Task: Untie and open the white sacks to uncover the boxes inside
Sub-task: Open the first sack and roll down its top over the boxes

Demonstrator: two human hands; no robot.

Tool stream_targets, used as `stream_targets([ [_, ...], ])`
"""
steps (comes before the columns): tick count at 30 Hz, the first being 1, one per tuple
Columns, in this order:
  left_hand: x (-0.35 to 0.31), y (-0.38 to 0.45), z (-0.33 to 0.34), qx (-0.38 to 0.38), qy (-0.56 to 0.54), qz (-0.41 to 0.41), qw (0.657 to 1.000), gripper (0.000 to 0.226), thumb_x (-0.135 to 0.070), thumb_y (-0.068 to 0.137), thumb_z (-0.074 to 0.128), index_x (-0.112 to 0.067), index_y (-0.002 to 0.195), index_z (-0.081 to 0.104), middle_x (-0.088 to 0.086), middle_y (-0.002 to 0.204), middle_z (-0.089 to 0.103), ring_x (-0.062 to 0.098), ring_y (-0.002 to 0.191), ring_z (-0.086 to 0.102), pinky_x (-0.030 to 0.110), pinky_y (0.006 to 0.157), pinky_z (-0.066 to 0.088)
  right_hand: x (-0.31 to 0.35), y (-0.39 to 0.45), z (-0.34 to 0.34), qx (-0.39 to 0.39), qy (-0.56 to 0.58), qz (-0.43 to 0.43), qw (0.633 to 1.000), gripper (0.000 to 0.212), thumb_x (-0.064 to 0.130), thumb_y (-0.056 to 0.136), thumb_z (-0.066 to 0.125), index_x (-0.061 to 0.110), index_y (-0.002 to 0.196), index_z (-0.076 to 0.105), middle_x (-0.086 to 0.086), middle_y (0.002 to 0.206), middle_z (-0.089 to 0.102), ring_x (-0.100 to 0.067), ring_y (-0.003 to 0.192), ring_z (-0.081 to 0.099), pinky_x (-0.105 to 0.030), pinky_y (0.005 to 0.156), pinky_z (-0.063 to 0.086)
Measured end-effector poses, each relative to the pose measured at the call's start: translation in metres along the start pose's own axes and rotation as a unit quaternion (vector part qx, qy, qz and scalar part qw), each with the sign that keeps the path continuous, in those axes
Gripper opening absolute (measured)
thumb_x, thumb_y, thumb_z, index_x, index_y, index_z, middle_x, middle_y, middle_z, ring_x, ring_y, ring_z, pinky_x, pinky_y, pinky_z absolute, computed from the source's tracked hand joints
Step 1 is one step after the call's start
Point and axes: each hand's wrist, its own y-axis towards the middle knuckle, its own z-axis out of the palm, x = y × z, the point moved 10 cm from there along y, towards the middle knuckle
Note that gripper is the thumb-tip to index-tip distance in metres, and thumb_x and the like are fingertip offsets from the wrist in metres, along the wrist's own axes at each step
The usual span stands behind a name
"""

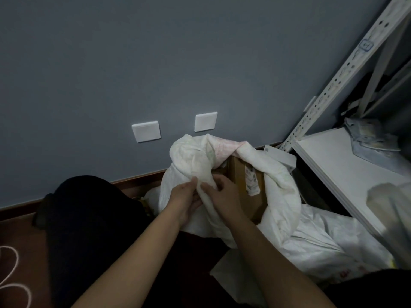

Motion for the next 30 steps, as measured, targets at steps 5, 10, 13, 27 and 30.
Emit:
stream_targets([
  [5,-0.028,0.008,-0.028,-0.122,0.098,0.077,0.985,0.046,-0.027,0.088,0.064,-0.002,0.123,0.047,0.016,0.107,0.062,0.03,0.096,0.064,0.047,0.088,0.054,0.01,-0.006,0.0,-0.057,-0.04,-0.078,0.995,0.02,0.018,0.086,0.068,0.014,0.106,0.07,0.004,0.097,0.07,-0.005,0.09,0.063,-0.015,0.081,0.048],
  [10,-0.04,0.013,-0.019,-0.081,0.122,0.072,0.987,0.015,-0.017,0.094,0.056,-0.005,0.088,0.063,0.016,0.09,0.064,0.028,0.088,0.062,0.041,0.086,0.052,0.024,-0.014,0.002,-0.056,-0.113,-0.178,0.976,0.024,0.023,0.086,0.055,0.006,0.097,0.069,-0.006,0.095,0.068,-0.017,0.089,0.063,-0.032,0.081,0.051],
  [13,-0.048,0.012,-0.018,-0.083,0.126,0.102,0.983,0.028,-0.009,0.091,0.058,-0.011,0.063,0.059,0.014,0.076,0.058,0.027,0.079,0.055,0.038,0.079,0.047,0.032,-0.014,0.01,0.009,-0.129,-0.19,0.973,0.012,0.024,0.087,0.059,0.014,0.093,0.064,0.002,0.092,0.061,-0.014,0.087,0.059,-0.03,0.078,0.049],
  [27,-0.074,-0.004,-0.019,-0.063,0.135,0.145,0.978,0.018,-0.01,0.085,0.069,-0.014,0.08,0.052,0.005,0.078,0.057,0.015,0.071,0.057,0.023,0.057,0.052,0.044,0.0,0.003,-0.037,0.006,-0.038,0.999,0.018,0.022,0.085,0.07,0.018,0.101,0.063,0.011,0.09,0.063,-0.001,0.085,0.059,-0.011,0.072,0.044],
  [30,-0.08,-0.006,-0.019,-0.053,0.132,0.154,0.978,0.009,-0.011,0.087,0.066,-0.011,0.081,0.06,0.009,0.081,0.063,0.018,0.079,0.062,0.03,0.071,0.053,0.062,-0.005,0.004,-0.072,-0.075,-0.131,0.986,0.016,0.01,0.083,0.068,0.019,0.085,0.055,0.015,0.079,0.05,0.0,0.073,0.048,-0.01,0.065,0.036],
])
